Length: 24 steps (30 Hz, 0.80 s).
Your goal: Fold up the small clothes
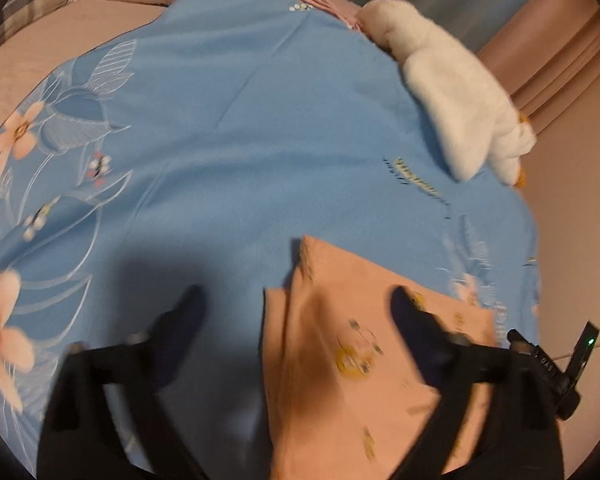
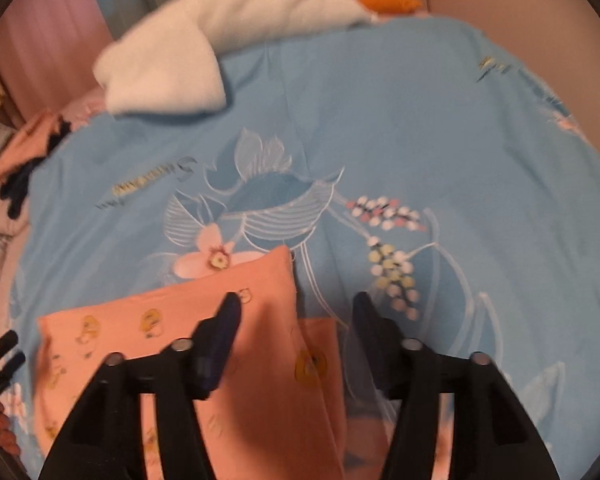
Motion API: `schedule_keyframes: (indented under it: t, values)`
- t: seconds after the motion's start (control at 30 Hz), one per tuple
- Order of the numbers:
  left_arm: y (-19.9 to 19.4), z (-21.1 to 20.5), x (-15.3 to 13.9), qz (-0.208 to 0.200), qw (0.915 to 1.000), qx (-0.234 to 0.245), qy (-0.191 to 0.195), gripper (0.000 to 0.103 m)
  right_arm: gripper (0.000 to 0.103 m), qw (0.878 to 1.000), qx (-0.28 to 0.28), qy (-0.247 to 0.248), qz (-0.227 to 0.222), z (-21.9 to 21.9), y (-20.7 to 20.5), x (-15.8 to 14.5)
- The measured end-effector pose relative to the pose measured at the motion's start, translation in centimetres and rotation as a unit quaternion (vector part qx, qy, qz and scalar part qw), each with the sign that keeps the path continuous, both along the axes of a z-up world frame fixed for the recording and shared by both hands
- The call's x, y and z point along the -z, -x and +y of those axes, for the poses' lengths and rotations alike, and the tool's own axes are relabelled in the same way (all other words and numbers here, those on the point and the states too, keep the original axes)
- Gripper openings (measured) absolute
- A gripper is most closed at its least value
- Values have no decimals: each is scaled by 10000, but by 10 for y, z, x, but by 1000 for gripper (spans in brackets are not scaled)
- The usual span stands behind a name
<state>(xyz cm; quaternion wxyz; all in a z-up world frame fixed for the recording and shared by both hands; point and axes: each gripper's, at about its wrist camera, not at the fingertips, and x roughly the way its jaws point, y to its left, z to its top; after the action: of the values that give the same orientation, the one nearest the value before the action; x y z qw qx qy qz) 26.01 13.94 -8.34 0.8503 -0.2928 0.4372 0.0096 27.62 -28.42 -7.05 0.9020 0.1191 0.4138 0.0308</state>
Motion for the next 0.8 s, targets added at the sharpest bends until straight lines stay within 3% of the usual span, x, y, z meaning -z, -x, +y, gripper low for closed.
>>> schedule_keyframes:
  t: [0.13, 0.27, 0.5, 0.7, 0.8]
  values:
    - [33, 4, -3, -43, 9991, 49, 414, 97, 73, 9990, 87, -420, -84, -13, 32, -11]
    - [63, -1, 3, 42, 9989, -38, 466, 97, 84, 9955, 68, -941, -101, -16, 55, -13]
    - [95, -24, 22, 101, 9983, 268, 513, 97, 85, 9943, 374, -1001, 8, -17, 83, 24]
    - [96, -35, 46, 316, 9945, 473, 880, 96, 85, 9799, 627, -1873, 261, -42, 123, 66]
    - [90, -41, 47, 278, 9946, 621, 783, 95, 85, 9741, 622, -2164, 196, -42, 133, 68]
